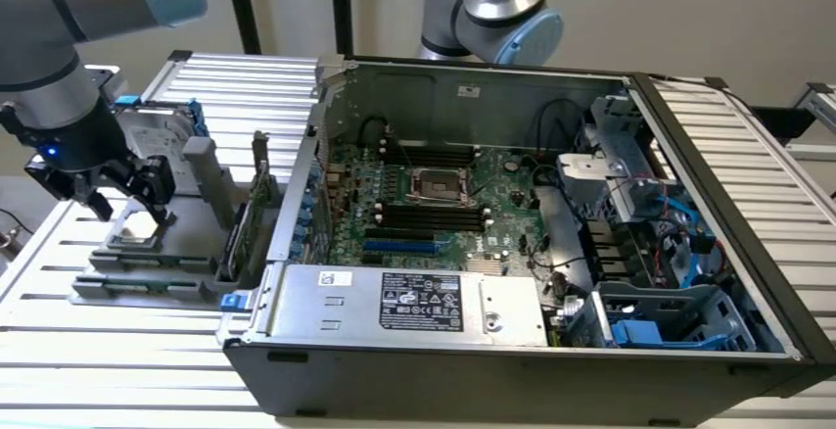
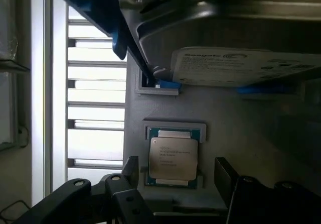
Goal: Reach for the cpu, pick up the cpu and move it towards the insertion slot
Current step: 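Pick up the cpu and move it towards the insertion slot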
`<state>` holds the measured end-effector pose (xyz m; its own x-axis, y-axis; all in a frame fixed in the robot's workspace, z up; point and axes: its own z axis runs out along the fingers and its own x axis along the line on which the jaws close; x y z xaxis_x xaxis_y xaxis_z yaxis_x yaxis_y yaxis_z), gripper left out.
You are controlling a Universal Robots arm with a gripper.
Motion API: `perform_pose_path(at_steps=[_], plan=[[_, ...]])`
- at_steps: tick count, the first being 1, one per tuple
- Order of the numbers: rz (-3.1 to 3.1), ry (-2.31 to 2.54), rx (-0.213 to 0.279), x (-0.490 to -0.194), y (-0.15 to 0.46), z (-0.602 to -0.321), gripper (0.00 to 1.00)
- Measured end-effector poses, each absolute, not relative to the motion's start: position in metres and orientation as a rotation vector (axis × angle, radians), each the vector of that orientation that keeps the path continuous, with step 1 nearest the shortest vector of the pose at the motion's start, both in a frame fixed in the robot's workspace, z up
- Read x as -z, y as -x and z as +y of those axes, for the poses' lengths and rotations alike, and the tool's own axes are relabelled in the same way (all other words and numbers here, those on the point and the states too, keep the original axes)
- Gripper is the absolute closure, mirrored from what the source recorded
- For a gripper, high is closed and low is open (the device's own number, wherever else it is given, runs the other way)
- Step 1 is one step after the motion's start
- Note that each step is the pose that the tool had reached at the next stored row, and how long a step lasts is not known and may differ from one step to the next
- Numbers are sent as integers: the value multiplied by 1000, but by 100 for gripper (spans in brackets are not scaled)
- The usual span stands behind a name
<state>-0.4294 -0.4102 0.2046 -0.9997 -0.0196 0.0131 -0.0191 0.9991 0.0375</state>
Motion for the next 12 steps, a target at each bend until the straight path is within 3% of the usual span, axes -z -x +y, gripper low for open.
perform_pose_path(at_steps=[12], plan=[[-3127, -30, 55, -191, 430, -408, 29]])
